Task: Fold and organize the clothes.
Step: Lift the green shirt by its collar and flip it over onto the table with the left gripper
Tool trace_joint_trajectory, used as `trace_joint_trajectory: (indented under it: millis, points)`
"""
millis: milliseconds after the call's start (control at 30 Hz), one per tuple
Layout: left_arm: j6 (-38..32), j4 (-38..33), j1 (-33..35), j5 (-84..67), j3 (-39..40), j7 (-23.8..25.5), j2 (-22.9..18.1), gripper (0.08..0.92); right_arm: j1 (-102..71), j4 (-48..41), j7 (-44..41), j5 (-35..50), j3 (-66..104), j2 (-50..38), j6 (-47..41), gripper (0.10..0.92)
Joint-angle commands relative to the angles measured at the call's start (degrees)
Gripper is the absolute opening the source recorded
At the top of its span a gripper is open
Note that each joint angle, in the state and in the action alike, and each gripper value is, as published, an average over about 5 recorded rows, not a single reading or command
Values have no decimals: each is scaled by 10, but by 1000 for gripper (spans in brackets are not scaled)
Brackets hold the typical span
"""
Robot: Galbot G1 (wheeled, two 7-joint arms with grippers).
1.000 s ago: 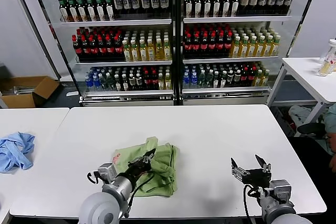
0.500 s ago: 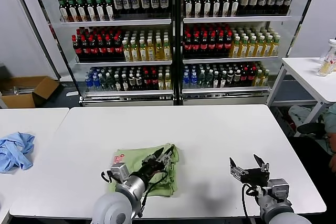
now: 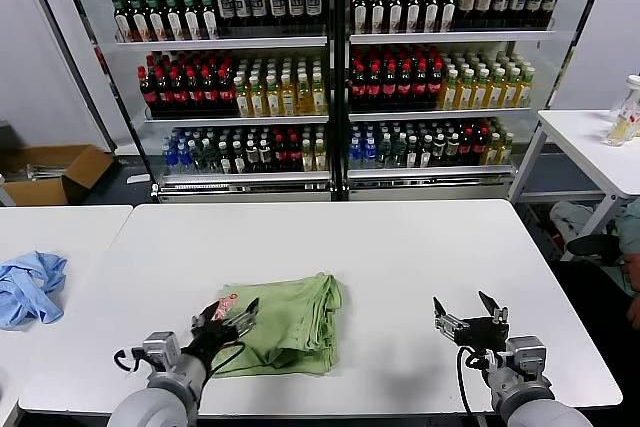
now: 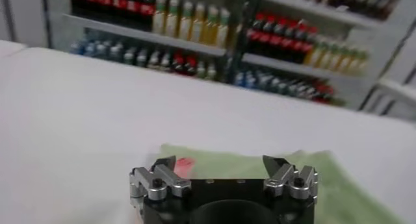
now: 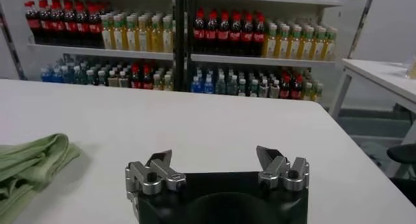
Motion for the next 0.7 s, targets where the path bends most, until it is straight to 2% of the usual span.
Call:
trace_joint_trajectory:
  millis: [33,367,467,700]
  points:
    - [-1,67,26,74,-43,-10,9,822,4,2,0,1,0,-2,0,823]
    - [-14,86,5,54,-24,10,-2,819,9,0,1,1,-4,-1,0,823]
    - [-13,87,3,46,-21,12,-8,771,9,0,1,1,-3,-2,0,823]
    - [-13,92,4,42,-15,20,-14,568,6,1,1,1,-3,0,0,823]
